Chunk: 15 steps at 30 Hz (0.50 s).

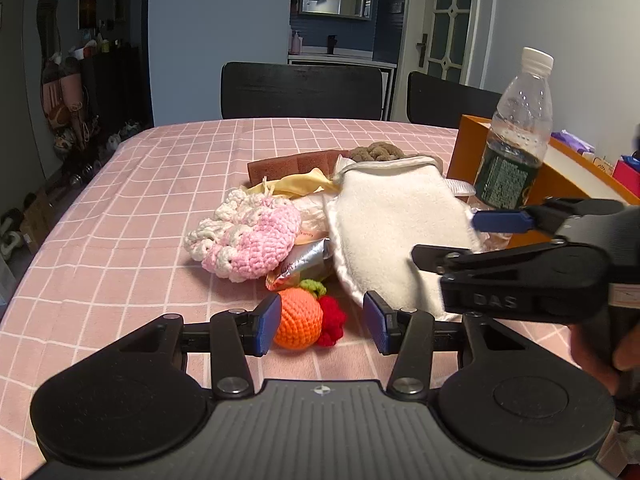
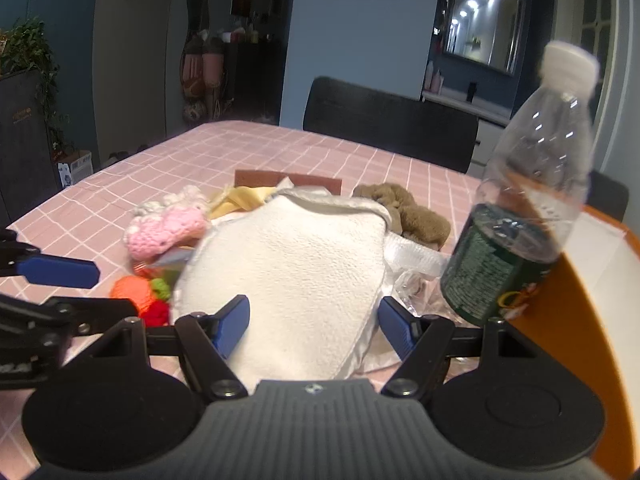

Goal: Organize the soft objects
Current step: 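Close the right gripper on the white terry mitt and lift it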

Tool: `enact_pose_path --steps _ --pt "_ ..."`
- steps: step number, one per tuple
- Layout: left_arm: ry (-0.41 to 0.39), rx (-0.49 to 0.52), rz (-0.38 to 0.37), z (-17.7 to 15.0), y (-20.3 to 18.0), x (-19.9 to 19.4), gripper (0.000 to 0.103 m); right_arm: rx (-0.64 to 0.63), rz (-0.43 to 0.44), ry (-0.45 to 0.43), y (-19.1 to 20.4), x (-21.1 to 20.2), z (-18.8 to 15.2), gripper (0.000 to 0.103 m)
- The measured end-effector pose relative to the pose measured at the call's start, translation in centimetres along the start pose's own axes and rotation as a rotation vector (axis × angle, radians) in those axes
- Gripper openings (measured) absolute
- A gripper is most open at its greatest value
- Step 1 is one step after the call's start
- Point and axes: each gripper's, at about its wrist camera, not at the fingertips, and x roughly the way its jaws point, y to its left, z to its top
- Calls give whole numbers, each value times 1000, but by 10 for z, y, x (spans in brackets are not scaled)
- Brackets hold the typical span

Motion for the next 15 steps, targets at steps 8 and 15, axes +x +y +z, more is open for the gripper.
enact_pose_path --steps 8,15 --pt "16 -6 -32 3 0 11 70 -39 30 -3 3 -2 -3 8" --pt "34 24 -57 -4 -7 19 89 -24 98 83 -4 -12 -29 1"
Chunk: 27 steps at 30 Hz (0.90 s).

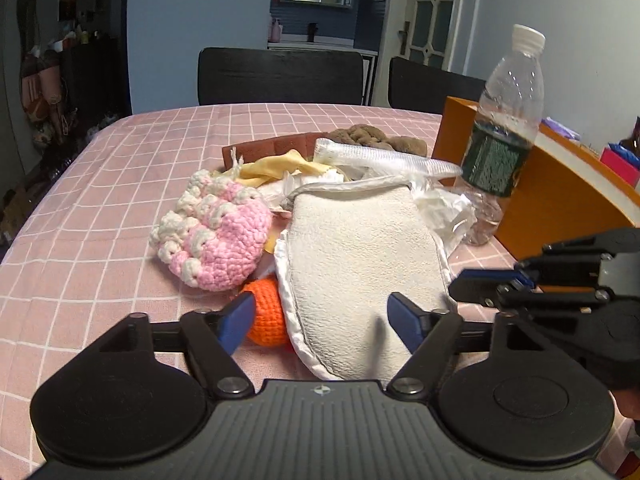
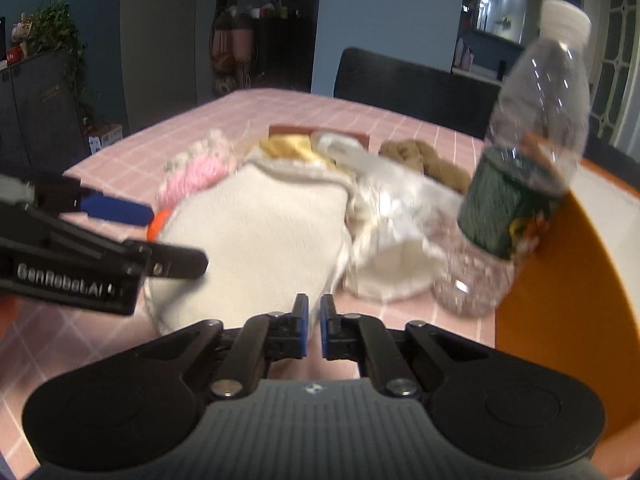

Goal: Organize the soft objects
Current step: 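Close the right gripper on the white terry mitt and lift it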

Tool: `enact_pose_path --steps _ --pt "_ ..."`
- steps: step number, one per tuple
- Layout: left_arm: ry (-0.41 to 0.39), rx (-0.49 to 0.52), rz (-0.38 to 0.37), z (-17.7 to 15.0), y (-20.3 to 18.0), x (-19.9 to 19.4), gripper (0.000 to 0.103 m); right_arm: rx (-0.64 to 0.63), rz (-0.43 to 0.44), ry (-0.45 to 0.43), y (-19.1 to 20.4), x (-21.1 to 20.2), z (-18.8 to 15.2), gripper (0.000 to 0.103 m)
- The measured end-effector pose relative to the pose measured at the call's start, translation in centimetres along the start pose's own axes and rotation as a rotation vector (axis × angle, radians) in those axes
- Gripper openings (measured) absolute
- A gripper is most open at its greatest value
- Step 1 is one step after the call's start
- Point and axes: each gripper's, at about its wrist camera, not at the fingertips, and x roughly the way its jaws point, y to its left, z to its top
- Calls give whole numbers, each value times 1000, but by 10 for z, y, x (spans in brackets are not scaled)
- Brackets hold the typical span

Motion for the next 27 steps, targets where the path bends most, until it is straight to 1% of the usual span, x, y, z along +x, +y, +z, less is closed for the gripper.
enact_pose_path --steps 2,3,5,7,10,12,15,16,18,20,21,22,23,24,25,26,27 --pt "-5 5 -3 1 -3 1 89 17 0 16 -1 1 -6 1" --pt "-9 4 0 2 -4 1 89 28 -2 19 -2 1 -8 3" --pt "-16 -1 16 5 -4 5 89 49 -7 9 -5 0 -7 7" --pt "-23 5 16 7 -4 10 89 47 -18 -4 -5 2 -5 6" --pt "-26 14 1 7 -9 12 82 47 -35 4 -6 12 -4 7" --pt "-26 17 -17 6 -14 11 81 64 -22 15 -6 18 -4 7" --pt "-28 33 -25 4 -21 10 75 92 40 19 -3 22 -5 7" --pt "-29 39 -15 4 -22 10 70 96 58 22 0 21 -6 7" --pt "-34 62 22 3 -26 11 56 85 70 18 5 23 -6 7" --pt "-47 86 67 3 -28 11 37 79 64 21 9 24 -6 7" --pt "-56 88 73 3 -28 10 34 81 64 21 10 25 -7 7" --pt "-74 93 70 2 -29 6 24 84 64 22 9 24 -7 7" --pt "-102 108 72 1 -31 1 19 88 64 23 8 22 -8 7" --pt "-133 130 78 -1 -34 -5 8 93 59 21 7 20 -8 7" --pt "-162 156 85 -2 -38 -11 1 99 53 16 4 16 -10 8" --pt "-173 163 67 -2 -41 -17 1 107 44 15 1 12 -11 9" --pt "-167 149 32 -1 -40 -21 1 116 34 13 -1 9 -11 14"
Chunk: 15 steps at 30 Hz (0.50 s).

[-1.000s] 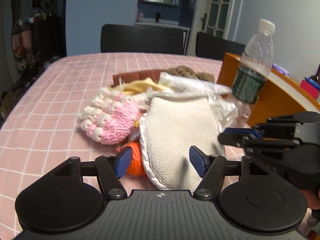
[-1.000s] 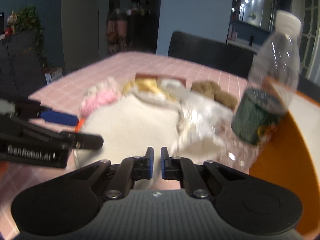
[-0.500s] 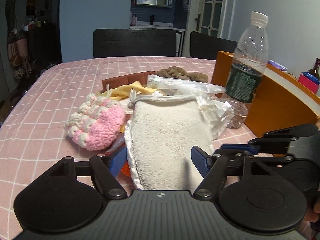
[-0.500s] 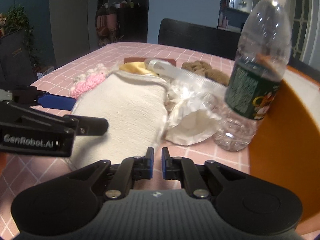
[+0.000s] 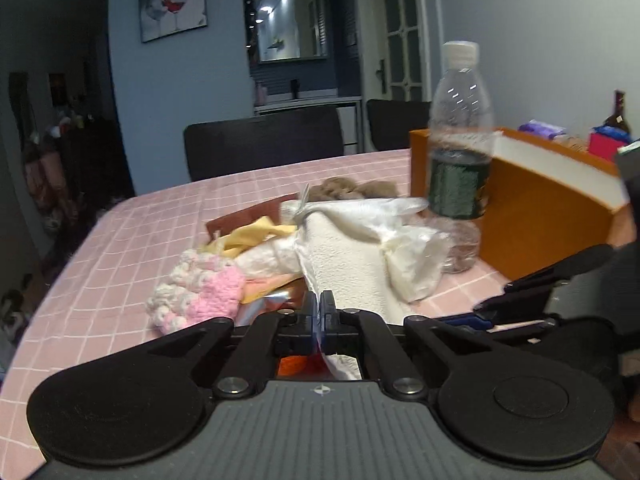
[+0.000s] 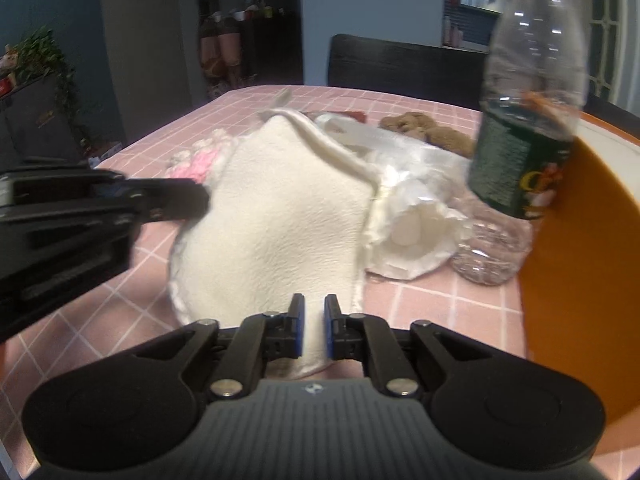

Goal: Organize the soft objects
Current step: 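Close the right gripper on the white terry mitt and lift it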

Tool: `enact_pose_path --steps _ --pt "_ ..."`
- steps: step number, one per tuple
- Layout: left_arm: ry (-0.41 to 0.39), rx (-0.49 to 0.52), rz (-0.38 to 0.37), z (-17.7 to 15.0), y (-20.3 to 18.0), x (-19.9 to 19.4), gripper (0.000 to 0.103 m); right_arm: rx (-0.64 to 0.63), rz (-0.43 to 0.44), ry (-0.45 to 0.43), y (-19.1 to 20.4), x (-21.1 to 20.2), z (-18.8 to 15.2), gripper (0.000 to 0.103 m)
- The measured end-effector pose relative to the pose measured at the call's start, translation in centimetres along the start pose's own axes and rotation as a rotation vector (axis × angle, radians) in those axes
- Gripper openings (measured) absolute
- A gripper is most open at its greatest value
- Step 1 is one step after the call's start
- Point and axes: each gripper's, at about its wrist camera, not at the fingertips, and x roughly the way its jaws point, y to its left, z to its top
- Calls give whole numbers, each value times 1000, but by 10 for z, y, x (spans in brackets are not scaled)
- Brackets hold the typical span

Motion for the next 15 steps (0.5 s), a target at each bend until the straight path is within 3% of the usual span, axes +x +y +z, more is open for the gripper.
enact_pose_path --steps 2,6,7,9,12,15 --pt "32 -79 -95 1 7 -4 0 21 -16 -10 -6 -6 0 25" --pt "128 -192 -195 -6 17 -2 0 50 -54 -19 -12 -17 -1 45" --pt "154 -192 -198 -10 15 -1 0 64 -53 -24 -14 -21 -2 48" --pt "182 -166 -161 -16 12 -1 1 91 -32 -29 -18 -29 -3 65" --pt "197 -123 -105 -20 11 -4 20 101 12 -27 -18 -33 -2 88" --pt "204 -115 -58 -20 21 -9 33 61 19 -35 -9 -27 -1 98"
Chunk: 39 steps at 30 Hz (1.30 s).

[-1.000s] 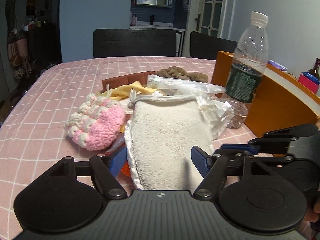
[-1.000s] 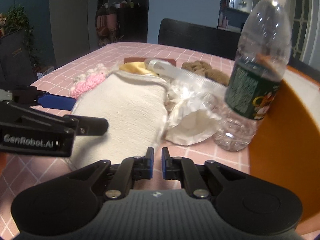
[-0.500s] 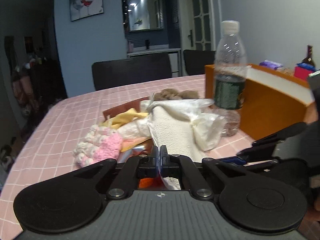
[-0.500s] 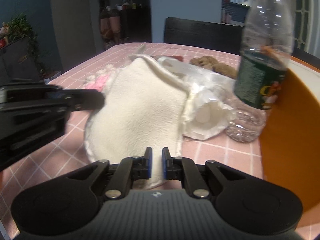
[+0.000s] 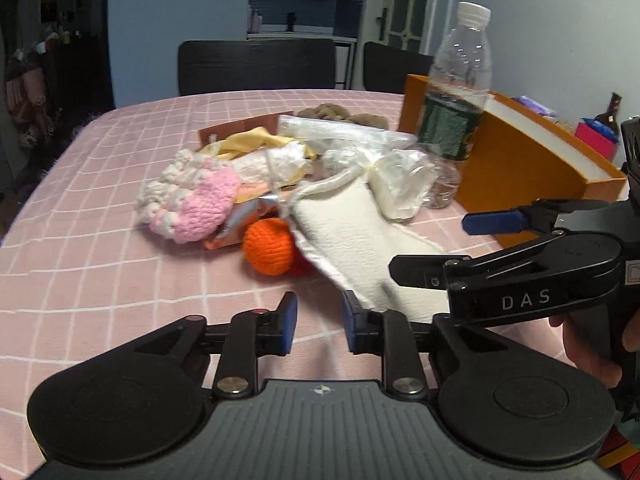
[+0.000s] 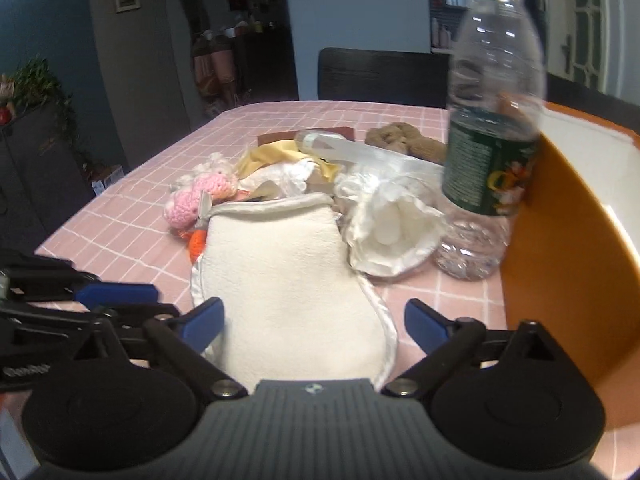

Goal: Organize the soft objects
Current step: 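Close the right gripper on the white terry mitt and lift it, then grasp the pink-and-white crocheted piece with the left gripper while the right holds the mitt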

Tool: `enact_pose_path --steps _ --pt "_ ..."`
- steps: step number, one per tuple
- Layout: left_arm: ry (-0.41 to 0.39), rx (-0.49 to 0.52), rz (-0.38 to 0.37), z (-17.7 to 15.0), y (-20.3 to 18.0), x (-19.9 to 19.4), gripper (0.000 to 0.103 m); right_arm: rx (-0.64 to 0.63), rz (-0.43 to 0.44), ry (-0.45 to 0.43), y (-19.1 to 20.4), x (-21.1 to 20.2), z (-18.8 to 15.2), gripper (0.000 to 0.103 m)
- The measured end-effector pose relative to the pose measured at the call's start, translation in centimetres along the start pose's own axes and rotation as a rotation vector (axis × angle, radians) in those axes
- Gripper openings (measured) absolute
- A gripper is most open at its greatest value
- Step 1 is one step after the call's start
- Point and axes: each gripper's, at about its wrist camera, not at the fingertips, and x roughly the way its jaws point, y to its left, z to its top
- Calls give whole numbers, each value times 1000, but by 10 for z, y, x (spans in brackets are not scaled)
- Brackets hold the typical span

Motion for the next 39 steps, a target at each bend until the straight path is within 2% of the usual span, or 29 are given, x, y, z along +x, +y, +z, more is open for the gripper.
enact_pose_path --steps 3,7,10,11,15,16,18,20,23,25,29,32,37,39 --pt "-14 -14 52 -1 11 -7 51 -27 -16 35 6 17 2 100" --pt "-20 -28 83 -2 23 -11 56 0 42 101 10 37 -1 101" --pt "-19 -23 92 -2 27 -11 57 -68 -4 115 26 44 -4 99" --pt "-19 -24 91 -1 28 -10 57 -80 -21 109 28 45 -5 93" --pt "-19 -11 79 0 31 -5 57 -110 -59 89 27 42 -5 57" --pt "-20 3 76 1 31 -4 59 -106 -61 93 24 41 -3 50" --pt "-27 31 71 4 31 -2 64 -104 -78 96 19 39 1 21" --pt "-39 76 71 8 31 1 71 -104 -96 102 12 37 4 11" --pt "-47 132 96 19 34 7 71 -91 -74 103 9 28 9 10" --pt "-49 130 103 28 40 14 74 -102 -75 104 11 23 13 10" --pt "-56 50 95 47 48 29 85 -73 -67 158 12 32 16 10" --pt "-38 -46 126 57 54 41 85 -65 -76 190 15 39 19 10" --pt "-20 -85 191 63 55 59 85 -107 -88 242 26 46 24 12" --pt "-20 -117 200 63 59 62 81 -118 -83 253 28 49 24 13"
